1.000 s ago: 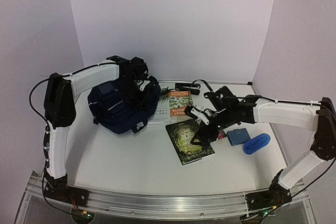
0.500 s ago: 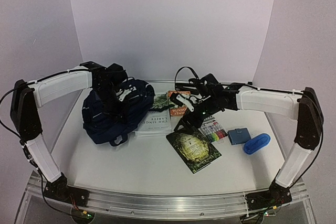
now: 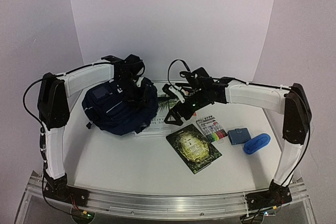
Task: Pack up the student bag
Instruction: Move the book to the center of the board.
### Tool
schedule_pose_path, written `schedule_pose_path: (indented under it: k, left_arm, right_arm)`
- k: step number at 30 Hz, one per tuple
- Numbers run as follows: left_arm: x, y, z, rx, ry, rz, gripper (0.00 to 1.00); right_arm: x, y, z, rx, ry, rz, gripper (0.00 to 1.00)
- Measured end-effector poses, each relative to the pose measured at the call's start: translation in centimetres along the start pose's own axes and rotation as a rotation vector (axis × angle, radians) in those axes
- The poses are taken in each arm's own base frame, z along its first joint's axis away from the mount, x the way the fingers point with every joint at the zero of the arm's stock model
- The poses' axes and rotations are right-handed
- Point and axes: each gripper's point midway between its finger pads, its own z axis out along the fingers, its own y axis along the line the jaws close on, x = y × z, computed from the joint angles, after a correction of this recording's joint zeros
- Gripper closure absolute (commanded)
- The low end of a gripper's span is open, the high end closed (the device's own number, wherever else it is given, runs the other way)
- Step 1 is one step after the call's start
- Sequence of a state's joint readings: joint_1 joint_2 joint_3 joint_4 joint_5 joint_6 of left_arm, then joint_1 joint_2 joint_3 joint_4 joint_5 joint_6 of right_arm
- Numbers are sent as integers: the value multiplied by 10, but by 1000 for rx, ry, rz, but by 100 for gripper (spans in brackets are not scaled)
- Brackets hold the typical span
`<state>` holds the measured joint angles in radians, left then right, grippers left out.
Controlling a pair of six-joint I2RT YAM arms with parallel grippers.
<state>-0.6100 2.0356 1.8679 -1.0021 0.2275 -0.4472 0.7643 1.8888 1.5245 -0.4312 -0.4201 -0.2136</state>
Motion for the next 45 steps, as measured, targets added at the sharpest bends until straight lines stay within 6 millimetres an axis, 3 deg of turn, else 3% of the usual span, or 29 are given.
schedule_pose_path:
  k: [4, 7, 9, 14, 18, 23, 28, 30, 33, 37, 41, 45]
  left_arm:
    - [-37, -13, -23, 63, -124, -44, 36]
    - [-41, 6, -46, 71, -186, -111, 25]
    - [-24, 32, -62, 55, -202, -170, 23]
    - [40, 103, -98, -17, -229, -354, 23]
    - [83, 144, -96, -76, -202, -459, 23]
    - [107, 190, -83, -150, -145, -580, 24]
    - [107, 204, -73, -173, -110, -606, 24]
    - [106, 206, -67, -178, -93, -611, 24]
    - [105, 207, -63, -180, -85, -614, 25]
    - [105, 207, -63, -178, -82, -613, 26]
    - [104, 206, -63, -171, -82, -586, 27]
    - [99, 204, -61, -152, -96, -539, 30]
  right_arm:
    - [-6, -1, 0, 3, -21, 32, 2]
    - [-10, -2, 2, 5, -37, 62, 2]
    - [-14, -5, 7, 7, -45, 86, 3]
    - [-33, -15, 30, -2, -76, 173, 2]
    - [-46, -23, 53, -20, -96, 284, 2]
    - [-52, -28, 83, -41, -95, 433, 2]
    - [-52, -21, 107, -41, -83, 528, 2]
    - [-47, -20, 116, -27, -76, 571, 16]
    - [-44, -20, 122, -16, -71, 607, 62]
    - [-45, -21, 124, -26, -71, 656, 98]
    - [-52, -27, 117, -37, -83, 672, 100]
    - [-54, -52, 104, -24, -102, 695, 100]
